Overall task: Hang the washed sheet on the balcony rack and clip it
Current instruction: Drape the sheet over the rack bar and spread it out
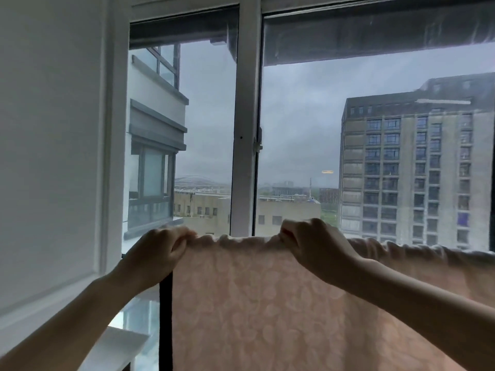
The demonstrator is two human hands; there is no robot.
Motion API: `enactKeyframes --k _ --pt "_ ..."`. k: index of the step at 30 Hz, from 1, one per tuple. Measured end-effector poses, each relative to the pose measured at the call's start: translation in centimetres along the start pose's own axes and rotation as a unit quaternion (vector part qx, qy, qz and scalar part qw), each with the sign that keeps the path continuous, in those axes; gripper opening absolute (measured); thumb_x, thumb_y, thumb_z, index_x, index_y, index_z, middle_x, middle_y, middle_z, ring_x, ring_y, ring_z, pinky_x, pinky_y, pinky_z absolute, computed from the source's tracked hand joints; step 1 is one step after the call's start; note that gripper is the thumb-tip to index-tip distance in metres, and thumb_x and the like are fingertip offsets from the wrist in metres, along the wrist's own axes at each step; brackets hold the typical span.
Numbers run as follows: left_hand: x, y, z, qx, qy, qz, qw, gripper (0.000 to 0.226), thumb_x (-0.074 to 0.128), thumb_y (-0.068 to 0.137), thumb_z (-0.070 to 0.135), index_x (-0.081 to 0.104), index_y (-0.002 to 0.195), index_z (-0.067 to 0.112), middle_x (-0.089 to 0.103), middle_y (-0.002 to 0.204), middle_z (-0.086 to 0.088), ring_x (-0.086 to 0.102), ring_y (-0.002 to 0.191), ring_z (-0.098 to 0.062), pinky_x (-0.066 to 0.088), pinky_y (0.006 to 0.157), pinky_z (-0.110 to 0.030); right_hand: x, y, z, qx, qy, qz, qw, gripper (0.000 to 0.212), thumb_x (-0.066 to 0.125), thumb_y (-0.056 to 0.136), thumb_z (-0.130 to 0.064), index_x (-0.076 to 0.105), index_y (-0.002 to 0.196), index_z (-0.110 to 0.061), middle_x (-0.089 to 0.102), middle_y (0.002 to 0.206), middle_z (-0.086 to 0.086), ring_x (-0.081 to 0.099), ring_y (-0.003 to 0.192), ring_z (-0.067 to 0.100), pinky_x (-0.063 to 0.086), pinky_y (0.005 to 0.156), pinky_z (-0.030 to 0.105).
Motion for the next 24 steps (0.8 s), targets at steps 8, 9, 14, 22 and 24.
enactKeyframes --k 8,9,14,22,24 --pt "-0.7 -0.7 -2.8 0.032 -0.045 0.031 0.998 0.025 0.058 0.092 0.011 0.071 0.110 0.021 0.070 0.107 0.006 0.062 0.101 -0.011 0.049 0.092 -0.028 1.4 2.4 -5.3 -0.028 -0.014 0.001 1.000 0.021 0.042 0.100 -0.029 0.048 0.080 -0.022 0.057 0.071 -0.006 0.050 0.061 0.018 0.036 0.057 0.031" --pt "-0.6 -0.7 -2.9 0.033 -0.052 0.036 0.997 0.024 0.059 0.092 0.012 0.071 0.110 0.021 0.070 0.107 0.007 0.062 0.101 -0.010 0.048 0.092 -0.027 1.8 2.5 -5.8 -0.032 -0.015 0.002 0.999 0.021 0.041 0.100 -0.028 0.048 0.081 -0.022 0.060 0.075 -0.004 0.053 0.062 0.020 0.038 0.057 0.031" --pt "-1.5 -1.8 -4.6 -0.032 -0.081 0.136 0.987 0.030 0.063 0.090 0.017 0.059 0.120 0.017 0.065 0.114 0.003 0.061 0.105 -0.014 0.045 0.087 -0.024 2.1 2.3 -6.3 -0.032 -0.007 0.013 0.999 0.019 0.042 0.099 -0.031 0.046 0.082 -0.023 0.060 0.074 -0.004 0.052 0.059 0.016 0.037 0.055 0.029" --pt "-0.1 -3.5 -5.9 -0.166 -0.191 0.127 0.959 0.036 0.069 0.087 0.023 0.049 0.115 0.012 0.064 0.099 0.000 0.062 0.073 -0.005 0.042 0.061 -0.014 2.5 2.0 -6.3 0.002 0.006 0.012 1.000 0.018 0.045 0.097 -0.035 0.051 0.087 -0.021 0.063 0.078 -0.005 0.057 0.062 0.013 0.047 0.059 0.030" --pt "0.0 -3.6 -5.9 -0.187 -0.214 0.122 0.951 0.037 0.067 0.088 0.023 0.048 0.116 0.011 0.066 0.096 -0.001 0.063 0.074 -0.010 0.039 0.060 -0.012 2.7 1.9 -6.5 0.002 0.013 0.012 1.000 0.019 0.045 0.097 -0.037 0.052 0.090 -0.021 0.064 0.080 -0.004 0.057 0.063 0.012 0.050 0.060 0.031"
Point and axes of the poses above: each hand's wrist, its own y-axis towards the middle knuckle, its own x-axis out of the palm, z = x × y, the point moved 7 cm from there along y, towards the middle knuckle
